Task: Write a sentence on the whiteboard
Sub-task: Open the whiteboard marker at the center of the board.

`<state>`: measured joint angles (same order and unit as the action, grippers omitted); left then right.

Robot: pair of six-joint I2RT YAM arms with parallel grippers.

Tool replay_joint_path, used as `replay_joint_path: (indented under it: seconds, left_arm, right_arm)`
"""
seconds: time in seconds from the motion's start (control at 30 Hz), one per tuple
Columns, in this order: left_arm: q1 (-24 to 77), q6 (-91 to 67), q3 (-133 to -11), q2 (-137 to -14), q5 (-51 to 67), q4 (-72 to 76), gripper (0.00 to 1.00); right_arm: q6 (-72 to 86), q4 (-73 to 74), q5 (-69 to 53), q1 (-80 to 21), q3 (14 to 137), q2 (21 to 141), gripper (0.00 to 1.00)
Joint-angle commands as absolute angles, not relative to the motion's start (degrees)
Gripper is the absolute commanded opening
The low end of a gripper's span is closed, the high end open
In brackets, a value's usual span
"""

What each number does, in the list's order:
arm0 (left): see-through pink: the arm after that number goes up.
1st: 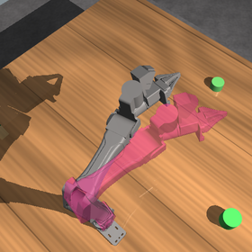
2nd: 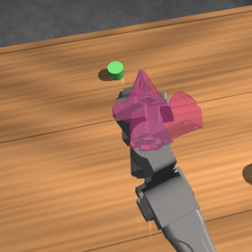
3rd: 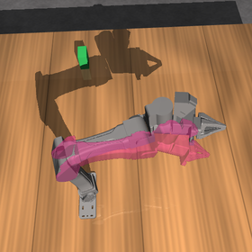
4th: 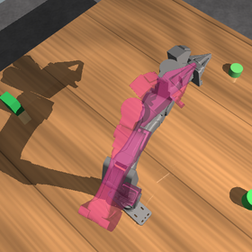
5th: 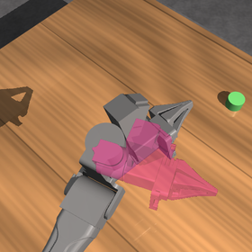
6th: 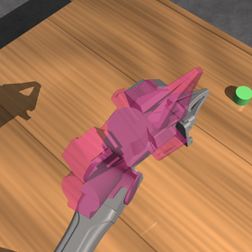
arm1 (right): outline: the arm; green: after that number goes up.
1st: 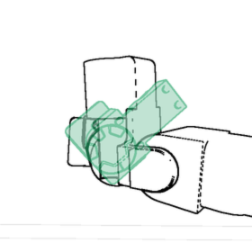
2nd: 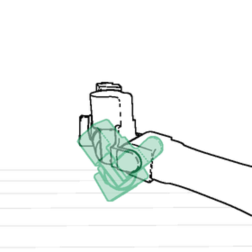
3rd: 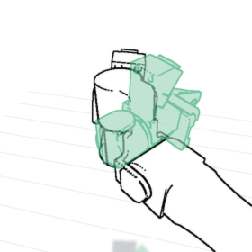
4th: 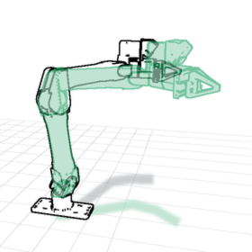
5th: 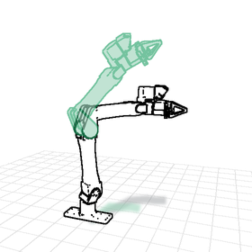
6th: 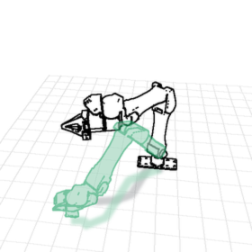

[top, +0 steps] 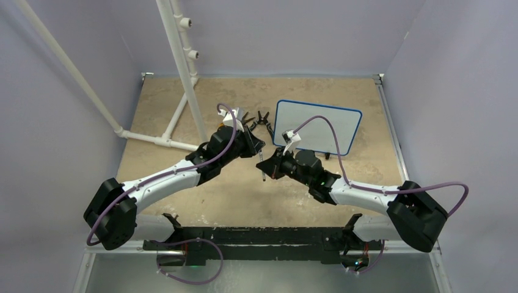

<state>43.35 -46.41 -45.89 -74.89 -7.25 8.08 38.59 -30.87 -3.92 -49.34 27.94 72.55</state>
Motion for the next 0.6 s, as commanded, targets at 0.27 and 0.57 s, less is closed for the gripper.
replay_joint_path:
  seconds: [0.27, 0.57]
  left_arm:
    - [36.7, -43.6, -48.3, -73.4, -22.8, 22.8, 0.0]
    - [35.7, -43.0, -50.1, -73.3, -22.0, 21.5, 0.0]
  right_arm:
    - [39.0, -22.3, -12.4, -53.8, 25.5, 71.2, 0.0]
    - [39.2, -22.2, -12.0, -54.2, 25.3, 70.9, 0.0]
